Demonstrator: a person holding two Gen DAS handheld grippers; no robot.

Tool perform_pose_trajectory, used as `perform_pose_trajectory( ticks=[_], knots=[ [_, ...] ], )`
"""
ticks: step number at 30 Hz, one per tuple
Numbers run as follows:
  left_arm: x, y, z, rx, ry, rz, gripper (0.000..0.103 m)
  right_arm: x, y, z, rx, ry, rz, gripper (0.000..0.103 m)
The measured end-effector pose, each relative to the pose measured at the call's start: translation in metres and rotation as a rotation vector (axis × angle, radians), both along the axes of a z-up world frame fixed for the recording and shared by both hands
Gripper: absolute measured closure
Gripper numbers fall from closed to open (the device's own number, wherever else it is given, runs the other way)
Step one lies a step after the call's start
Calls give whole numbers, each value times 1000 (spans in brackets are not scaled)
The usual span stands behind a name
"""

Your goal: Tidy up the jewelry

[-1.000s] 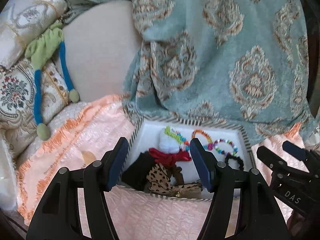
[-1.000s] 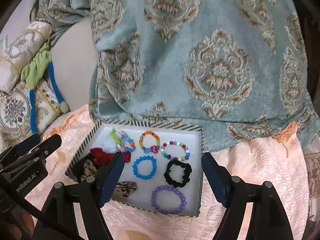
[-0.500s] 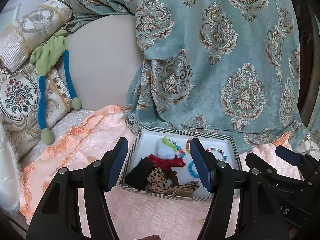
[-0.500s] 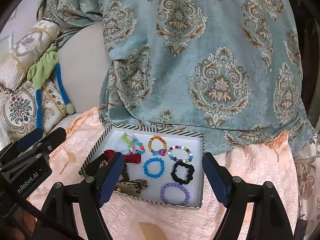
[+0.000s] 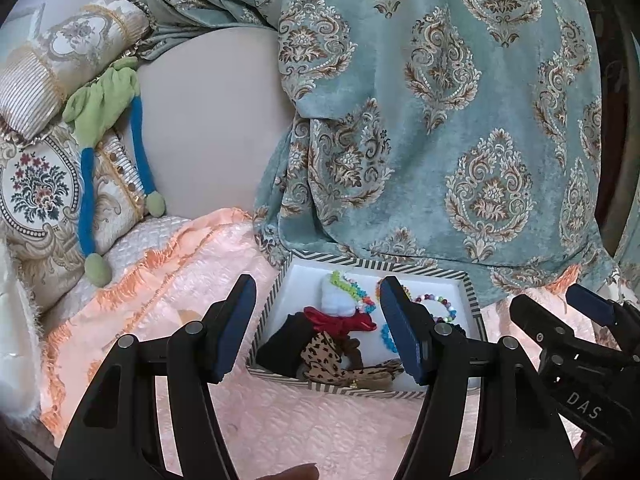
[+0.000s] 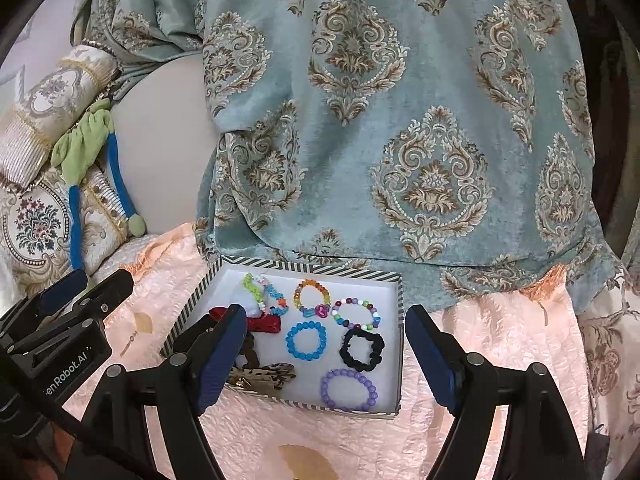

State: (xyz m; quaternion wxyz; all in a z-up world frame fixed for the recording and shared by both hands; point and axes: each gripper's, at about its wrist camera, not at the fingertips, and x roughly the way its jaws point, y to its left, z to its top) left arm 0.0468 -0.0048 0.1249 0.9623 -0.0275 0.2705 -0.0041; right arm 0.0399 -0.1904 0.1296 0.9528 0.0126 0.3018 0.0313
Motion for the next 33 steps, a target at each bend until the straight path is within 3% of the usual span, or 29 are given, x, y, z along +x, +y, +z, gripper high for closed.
perform_pose_trajectory(
  ticks=[33],
  knots=[
    [-1,-12,-7,41,-22,-23,38,2,-3,-6,12,24,1,23]
  ],
)
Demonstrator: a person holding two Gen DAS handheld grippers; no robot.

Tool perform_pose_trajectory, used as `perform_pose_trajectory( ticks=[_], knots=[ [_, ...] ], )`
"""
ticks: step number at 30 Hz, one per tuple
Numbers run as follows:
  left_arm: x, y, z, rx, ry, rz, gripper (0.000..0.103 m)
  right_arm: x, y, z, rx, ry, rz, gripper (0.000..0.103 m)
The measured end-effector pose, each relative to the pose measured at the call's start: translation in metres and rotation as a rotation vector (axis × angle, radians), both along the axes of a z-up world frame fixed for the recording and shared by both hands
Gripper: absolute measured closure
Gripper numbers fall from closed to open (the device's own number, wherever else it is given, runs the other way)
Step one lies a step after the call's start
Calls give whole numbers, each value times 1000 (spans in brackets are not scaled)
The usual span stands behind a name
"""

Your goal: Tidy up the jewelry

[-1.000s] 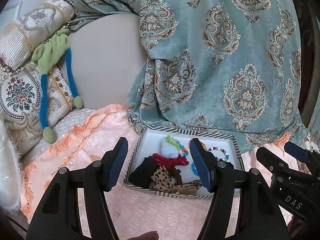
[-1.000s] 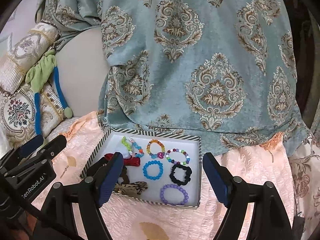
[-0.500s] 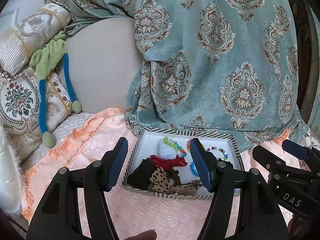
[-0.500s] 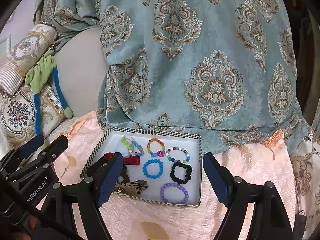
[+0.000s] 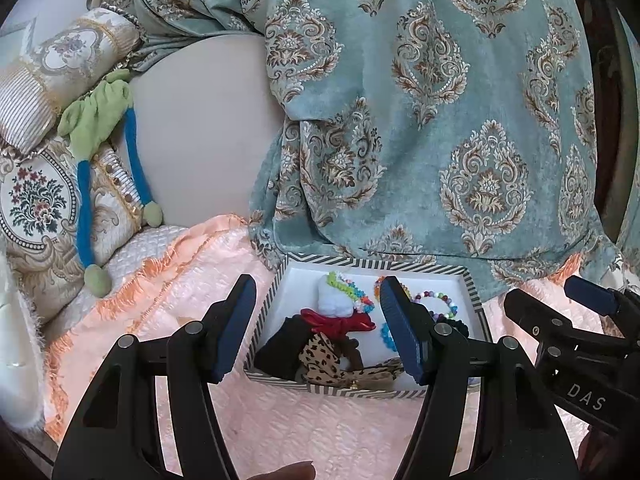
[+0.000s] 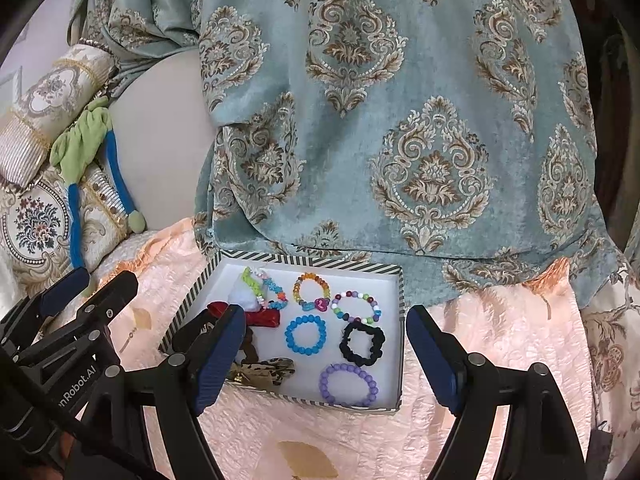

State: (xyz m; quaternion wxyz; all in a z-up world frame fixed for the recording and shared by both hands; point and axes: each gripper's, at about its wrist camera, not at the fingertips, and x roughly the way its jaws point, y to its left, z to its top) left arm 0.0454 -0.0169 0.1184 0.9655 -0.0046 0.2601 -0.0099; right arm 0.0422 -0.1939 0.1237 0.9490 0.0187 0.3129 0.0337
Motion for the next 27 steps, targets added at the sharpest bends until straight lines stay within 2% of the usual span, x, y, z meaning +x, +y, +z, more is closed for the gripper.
perform_pose_trajectory(
  ticks=[27],
  knots=[
    [2,2,-4,22,-20,-10,38,0,2,-14,-6,34,11,22]
  ],
)
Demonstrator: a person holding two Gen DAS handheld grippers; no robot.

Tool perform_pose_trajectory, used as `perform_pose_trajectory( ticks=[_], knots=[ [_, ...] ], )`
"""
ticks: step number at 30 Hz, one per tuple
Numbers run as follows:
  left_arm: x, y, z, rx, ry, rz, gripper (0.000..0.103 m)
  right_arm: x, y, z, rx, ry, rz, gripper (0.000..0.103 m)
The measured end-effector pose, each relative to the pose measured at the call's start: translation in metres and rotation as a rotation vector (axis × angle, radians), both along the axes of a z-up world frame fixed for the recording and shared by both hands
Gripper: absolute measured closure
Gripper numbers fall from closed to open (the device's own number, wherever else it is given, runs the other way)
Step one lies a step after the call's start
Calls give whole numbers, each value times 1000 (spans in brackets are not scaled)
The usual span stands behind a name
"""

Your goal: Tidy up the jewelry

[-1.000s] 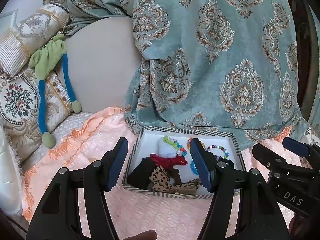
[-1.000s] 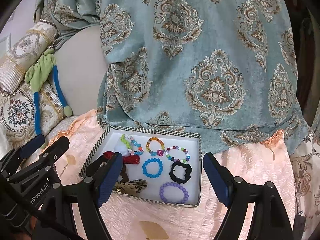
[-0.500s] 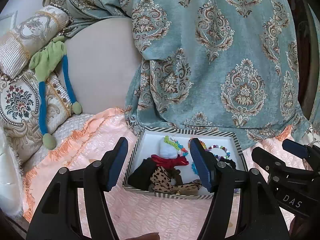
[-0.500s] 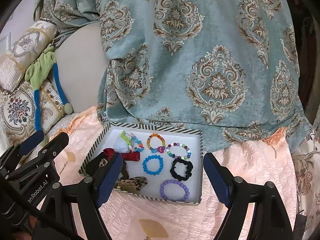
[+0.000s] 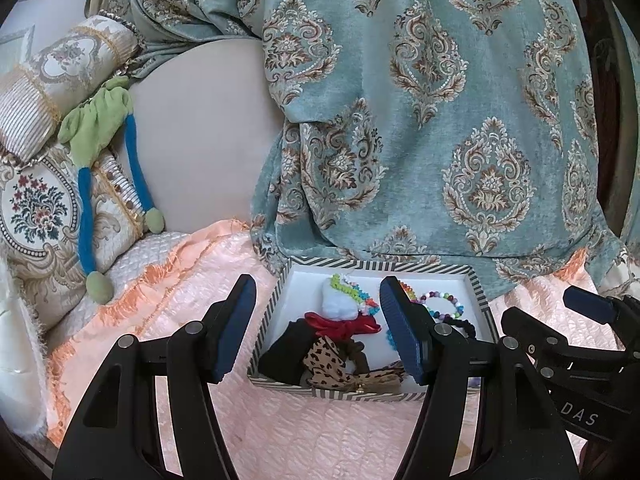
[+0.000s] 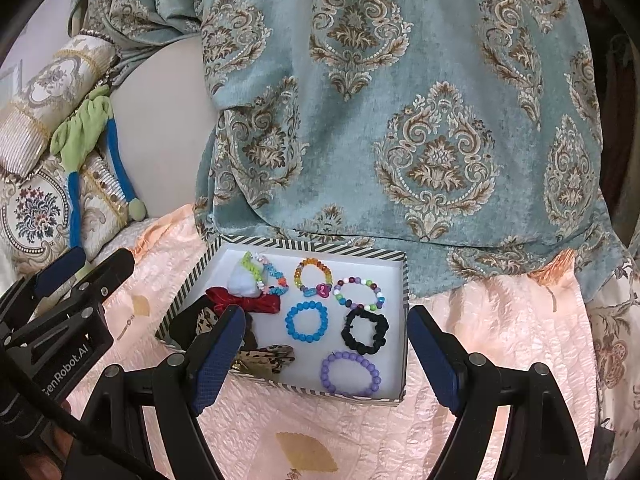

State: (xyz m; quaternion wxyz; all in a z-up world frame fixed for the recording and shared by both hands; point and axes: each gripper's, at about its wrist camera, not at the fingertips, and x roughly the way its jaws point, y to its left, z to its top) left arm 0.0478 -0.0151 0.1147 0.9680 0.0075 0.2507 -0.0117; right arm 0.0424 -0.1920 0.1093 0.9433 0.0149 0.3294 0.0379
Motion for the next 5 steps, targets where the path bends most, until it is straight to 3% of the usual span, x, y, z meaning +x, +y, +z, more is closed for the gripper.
perform_pose_trajectory(
  ticks=[5],
  knots=[
    [2,2,-2,1,14,8,38,-1,-15,-6,14,3,-8,22]
  ],
)
